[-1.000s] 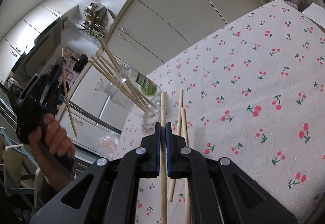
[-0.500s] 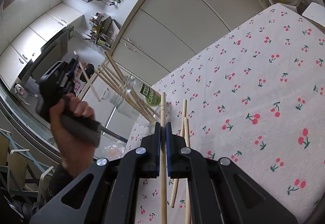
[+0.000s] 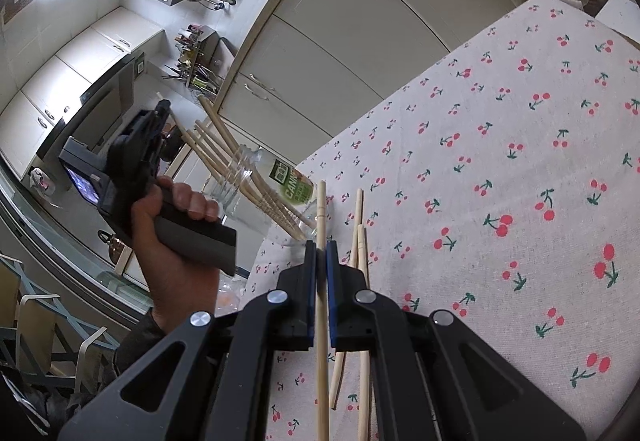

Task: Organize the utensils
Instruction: 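Carry both upright sticks above the glass jar, then lower the sticks into the jar and open the left gripper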

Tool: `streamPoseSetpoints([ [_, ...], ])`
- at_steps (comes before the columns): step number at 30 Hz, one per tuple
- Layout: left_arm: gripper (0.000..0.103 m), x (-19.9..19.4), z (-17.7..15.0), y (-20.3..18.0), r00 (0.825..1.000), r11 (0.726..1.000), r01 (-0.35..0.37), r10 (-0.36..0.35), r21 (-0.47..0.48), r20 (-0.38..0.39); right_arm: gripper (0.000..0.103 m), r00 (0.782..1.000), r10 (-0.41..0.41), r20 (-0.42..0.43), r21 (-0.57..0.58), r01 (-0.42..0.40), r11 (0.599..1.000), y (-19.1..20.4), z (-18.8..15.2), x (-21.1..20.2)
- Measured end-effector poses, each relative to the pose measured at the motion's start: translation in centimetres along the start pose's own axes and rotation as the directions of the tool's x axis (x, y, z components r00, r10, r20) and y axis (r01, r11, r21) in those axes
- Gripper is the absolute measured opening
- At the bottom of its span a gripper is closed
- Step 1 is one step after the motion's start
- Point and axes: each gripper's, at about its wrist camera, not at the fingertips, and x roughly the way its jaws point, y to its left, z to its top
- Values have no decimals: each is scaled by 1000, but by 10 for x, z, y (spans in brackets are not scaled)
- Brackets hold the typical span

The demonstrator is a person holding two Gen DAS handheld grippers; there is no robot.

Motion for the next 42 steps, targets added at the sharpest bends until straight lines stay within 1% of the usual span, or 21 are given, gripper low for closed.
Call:
streamPoseSetpoints([
  [7,4,-13,-22,-10,997,996,15,-8,86,-76,6,1000,0,4,-6,0,1000,1,0,0],
  [10,4,-21,-28,-12,994,994,21,-10,103,-106,6,1000,-1,7,-6,1,1000,1,0,-1],
  [16,4,-34,-35,-13,982,989,24,4,147,-189,6,1000,6,11,1,-6,1000,3,0,-2],
  [19,5,-37,-36,-14,972,986,28,12,167,-233,6,1000,10,17,-5,-10,1000,6,0,-3],
  [21,8,-39,-37,-14,963,983,34,16,181,-270,6,1000,15,21,-12,-14,1000,10,1,-4],
  [23,14,-41,-38,-14,956,980,41,18,194,-294,6,999,21,28,-17,-20,1000,13,1,-6],
  [27,22,-49,-37,-14,947,977,52,17,205,-321,6,999,27,36,-27,-26,999,19,2,-8],
  [29,29,-57,-35,-10,945,978,50,19,201,-327,6,999,27,46,-35,-26,999,23,2,-11],
  [30,31,-60,-35,-8,944,979,49,20,200,-329,6,998,29,52,-42,-27,999,26,3,-12],
  [32,40,-70,-33,-1,942,980,43,24,193,-334,6,997,35,71,-62,-31,998,34,7,-15],
  [33,42,-76,-33,5,941,982,36,29,185,-338,6,996,38,81,-73,-32,997,39,9,-16],
  [35,46,-86,-35,17,935,986,21,39,166,-352,6,993,47,110,-110,-35,993,54,17,-16],
  [36,47,-92,-38,26,929,989,9,48,151,-366,6,991,53,124,-128,-37,991,62,21,-15],
  [38,53,-101,-43,42,918,994,-19,62,112,-392,6,984,70,166,-176,-40,984,85,31,-11],
  [39,55,-106,-47,53,910,996,-39,71,84,-409,6,979,77,187,-202,-38,979,96,35,-9],
  [40,56,-110,-51,61,905,996,-57,78,64,-417,6,974,83,210,-233,-33,972,109,39,-6],
  [42,57,-119,-58,79,900,996,-93,91,16,-426,6,955,109,274,-307,-20,952,141,51,3],
])
